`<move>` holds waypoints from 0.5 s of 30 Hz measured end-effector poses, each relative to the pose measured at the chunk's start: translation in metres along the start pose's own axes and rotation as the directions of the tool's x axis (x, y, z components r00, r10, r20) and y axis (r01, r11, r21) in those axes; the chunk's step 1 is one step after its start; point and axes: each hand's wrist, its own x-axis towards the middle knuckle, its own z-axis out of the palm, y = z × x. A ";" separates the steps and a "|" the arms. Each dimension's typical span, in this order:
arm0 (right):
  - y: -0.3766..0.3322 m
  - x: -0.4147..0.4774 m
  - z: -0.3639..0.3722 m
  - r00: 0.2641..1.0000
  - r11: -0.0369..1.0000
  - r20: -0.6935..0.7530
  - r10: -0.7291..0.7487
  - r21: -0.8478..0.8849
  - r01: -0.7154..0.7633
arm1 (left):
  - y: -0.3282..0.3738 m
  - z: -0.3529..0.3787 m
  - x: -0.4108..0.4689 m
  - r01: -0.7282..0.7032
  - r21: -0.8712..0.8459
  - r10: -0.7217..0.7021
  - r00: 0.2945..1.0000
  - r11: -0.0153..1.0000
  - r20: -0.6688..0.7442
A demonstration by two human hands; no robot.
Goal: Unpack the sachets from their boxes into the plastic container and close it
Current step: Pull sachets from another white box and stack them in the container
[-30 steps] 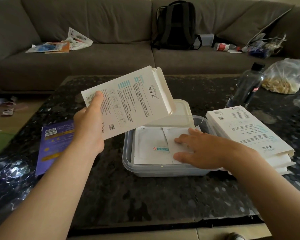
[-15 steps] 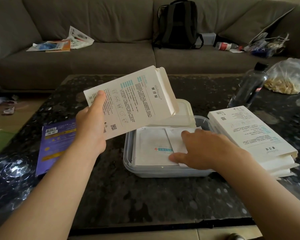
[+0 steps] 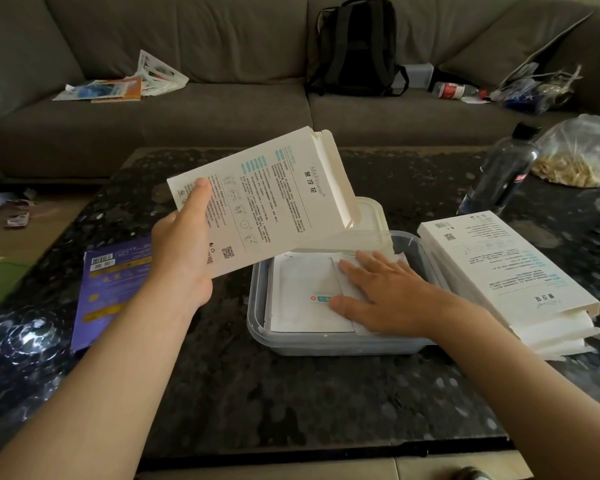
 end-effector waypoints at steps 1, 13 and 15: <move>-0.001 -0.001 -0.001 1.000 1.000 0.005 0.019 0.018 -0.019 | -0.001 0.000 0.000 -0.001 0.004 0.001 1.000 1.000 0.002; -0.014 0.004 0.012 0.982 0.981 -0.038 0.183 0.073 -0.180 | -0.002 -0.001 0.001 -0.004 0.014 0.004 1.000 1.000 0.009; -0.012 0.007 0.012 0.980 0.979 -0.046 0.196 0.074 -0.192 | -0.002 -0.001 0.001 -0.008 0.015 0.007 1.000 1.000 0.015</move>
